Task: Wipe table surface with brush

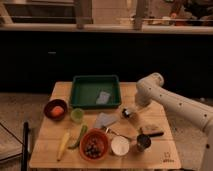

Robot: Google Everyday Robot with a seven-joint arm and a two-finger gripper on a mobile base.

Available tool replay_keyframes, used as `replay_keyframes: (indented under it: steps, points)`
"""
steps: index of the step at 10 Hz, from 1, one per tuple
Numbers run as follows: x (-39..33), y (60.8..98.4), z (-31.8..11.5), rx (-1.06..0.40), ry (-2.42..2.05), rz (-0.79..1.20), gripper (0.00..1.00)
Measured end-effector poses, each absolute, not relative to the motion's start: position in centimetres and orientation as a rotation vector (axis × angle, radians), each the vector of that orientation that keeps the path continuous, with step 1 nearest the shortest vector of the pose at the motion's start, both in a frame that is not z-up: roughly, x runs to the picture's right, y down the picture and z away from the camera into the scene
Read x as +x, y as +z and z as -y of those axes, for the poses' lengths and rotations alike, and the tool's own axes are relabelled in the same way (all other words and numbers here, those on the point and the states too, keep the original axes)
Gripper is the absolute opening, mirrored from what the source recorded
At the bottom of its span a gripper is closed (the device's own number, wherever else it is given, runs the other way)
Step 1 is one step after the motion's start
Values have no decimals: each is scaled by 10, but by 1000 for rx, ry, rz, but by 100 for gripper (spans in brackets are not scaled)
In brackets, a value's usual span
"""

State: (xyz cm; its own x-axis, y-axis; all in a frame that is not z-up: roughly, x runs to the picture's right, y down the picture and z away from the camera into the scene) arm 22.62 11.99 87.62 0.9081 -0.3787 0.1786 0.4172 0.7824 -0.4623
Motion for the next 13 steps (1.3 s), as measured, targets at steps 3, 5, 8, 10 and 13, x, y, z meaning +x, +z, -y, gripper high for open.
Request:
replay_keyframes:
  steps: [3, 5, 8, 10, 13]
  points:
    - [219, 881, -125, -524, -468, 49, 0]
    - [216, 886, -132, -544, -481, 43, 0]
    - [220, 893, -144, -577, -486, 23, 0]
    - [234, 896, -147, -591, -476, -9, 0]
    - [272, 903, -139, -599, -438, -82, 0]
